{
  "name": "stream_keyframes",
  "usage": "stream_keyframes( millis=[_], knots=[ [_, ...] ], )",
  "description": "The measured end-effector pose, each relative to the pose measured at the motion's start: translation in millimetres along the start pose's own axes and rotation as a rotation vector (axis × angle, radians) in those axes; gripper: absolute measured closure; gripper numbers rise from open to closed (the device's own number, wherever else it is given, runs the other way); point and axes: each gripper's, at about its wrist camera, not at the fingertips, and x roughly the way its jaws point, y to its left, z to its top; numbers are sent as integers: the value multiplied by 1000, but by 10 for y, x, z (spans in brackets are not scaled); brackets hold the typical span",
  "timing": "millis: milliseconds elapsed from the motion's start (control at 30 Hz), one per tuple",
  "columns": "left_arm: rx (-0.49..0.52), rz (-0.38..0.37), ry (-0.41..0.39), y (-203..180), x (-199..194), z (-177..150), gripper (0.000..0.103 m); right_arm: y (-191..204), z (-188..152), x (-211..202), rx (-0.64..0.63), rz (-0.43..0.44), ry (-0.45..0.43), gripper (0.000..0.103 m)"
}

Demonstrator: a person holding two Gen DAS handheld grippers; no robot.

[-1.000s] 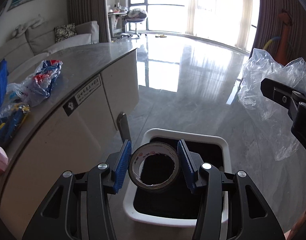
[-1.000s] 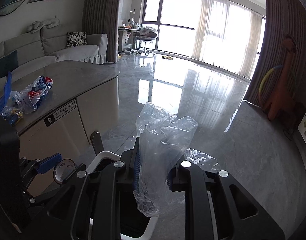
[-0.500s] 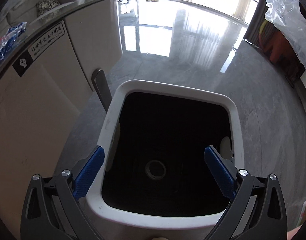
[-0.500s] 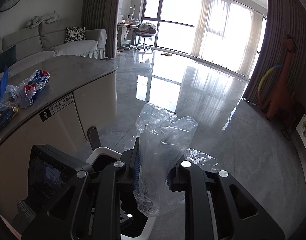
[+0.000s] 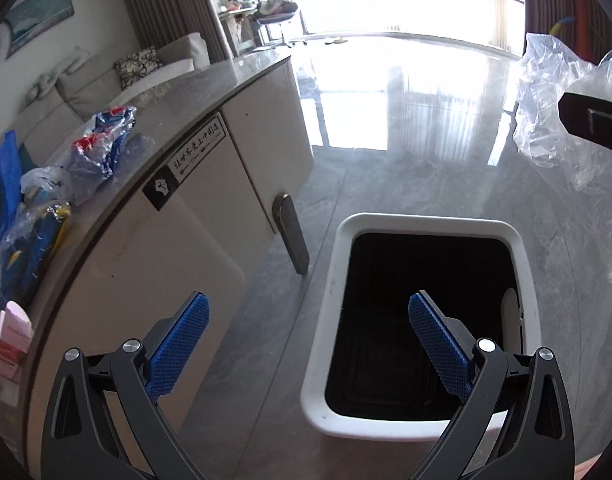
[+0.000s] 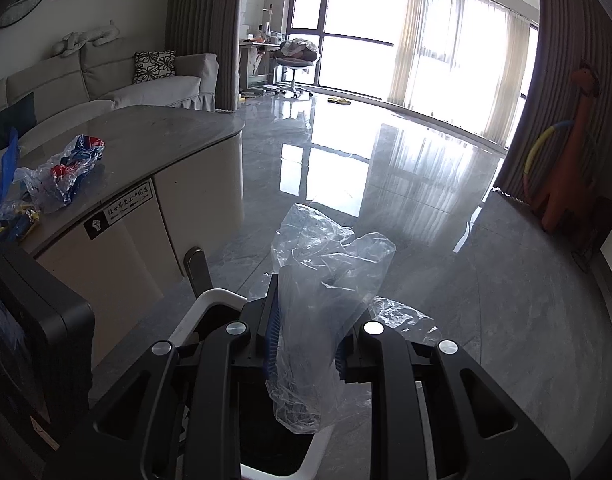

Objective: Collect trash
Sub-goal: 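Lower the plastic bag into the bin and open the right tool, then move both tools back over the table toward the remaining trash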

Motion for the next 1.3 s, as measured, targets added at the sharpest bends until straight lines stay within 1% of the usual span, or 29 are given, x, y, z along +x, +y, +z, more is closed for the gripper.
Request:
stream_keyframes(
  millis=[67, 167, 333, 500, 667, 700, 733, 767, 800, 867, 900, 967, 1100, 1200, 1300],
  knots=[
    [-4, 45, -24, 161, -87, 70, 5, 62, -33, 91, 5, 26, 27, 80],
    [-27, 85, -52, 411, -204, 91, 5, 176, -87, 217, -14, 33, 51, 80],
    [-89, 65, -66, 740, -328, 98, 5, 265, -227, 487, -2, 70, 148, 80],
    [-112, 64, -67, 868, -377, 49, 5, 354, -378, 721, -20, 87, 246, 80],
    [-129, 57, -81, 909, -426, 49, 5, 406, -447, 858, -37, 76, 303, 80],
    [-132, 55, -84, 916, -436, 54, 5, 422, -461, 891, -44, 77, 324, 69],
    [-132, 55, -86, 922, -447, 44, 5, 448, -492, 951, -54, 79, 361, 29],
    [-129, 58, -87, 926, -452, 38, 5, 467, -532, 1018, -58, 79, 398, 3],
    [-126, 60, -88, 926, -468, 14, 5, 484, -579, 1080, -63, 69, 427, 5],
    [-122, 62, -86, 933, -471, 6, 5, 537, -669, 1191, -99, 34, 479, 5],
    [-122, 63, -86, 941, -467, 0, 5, 568, -692, 1207, -123, 23, 477, 5],
    [-124, 65, -89, 965, -478, 0, 5, 605, -688, 1172, -155, -5, 446, 5],
    [-139, 73, -100, 1039, -538, -15, 5, 596, -562, 1022, -118, 21, 384, 5],
    [-150, 94, -116, 1121, -613, -44, 5, 566, -350, 780, -62, 57, 289, 5],
    [-168, 122, -140, 1248, -720, -77, 5, 557, -99, 461, 7, 118, 178, 5]
  ],
)
